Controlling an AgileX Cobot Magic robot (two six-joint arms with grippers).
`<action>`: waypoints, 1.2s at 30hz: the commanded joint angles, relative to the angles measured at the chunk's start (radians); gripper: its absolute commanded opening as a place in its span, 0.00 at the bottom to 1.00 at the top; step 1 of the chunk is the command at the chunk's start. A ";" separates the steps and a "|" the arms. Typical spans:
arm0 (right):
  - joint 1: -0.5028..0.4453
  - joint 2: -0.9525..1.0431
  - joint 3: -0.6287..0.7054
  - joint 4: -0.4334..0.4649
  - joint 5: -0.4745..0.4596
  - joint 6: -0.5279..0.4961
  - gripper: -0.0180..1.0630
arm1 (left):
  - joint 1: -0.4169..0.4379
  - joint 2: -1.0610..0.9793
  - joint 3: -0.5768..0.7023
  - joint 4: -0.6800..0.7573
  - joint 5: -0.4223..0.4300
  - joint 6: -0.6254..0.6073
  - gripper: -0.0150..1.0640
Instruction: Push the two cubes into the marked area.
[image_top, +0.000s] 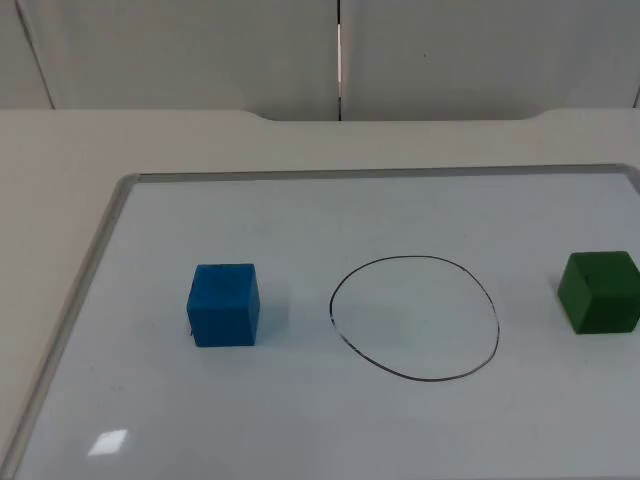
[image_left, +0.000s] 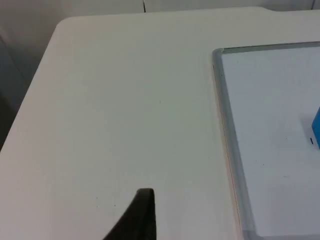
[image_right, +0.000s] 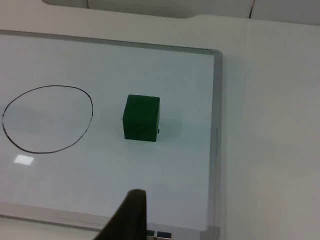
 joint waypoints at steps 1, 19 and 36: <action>-0.006 -0.004 0.001 0.000 -0.008 -0.002 0.99 | 0.002 -0.005 0.005 -0.010 -0.003 0.001 0.96; -0.006 -0.004 0.001 0.000 -0.008 -0.002 0.99 | 0.002 -0.005 0.005 -0.027 -0.003 0.013 0.72; -0.006 -0.004 0.001 0.000 -0.008 -0.002 0.99 | 0.002 0.134 -0.010 -0.230 -0.034 0.129 0.51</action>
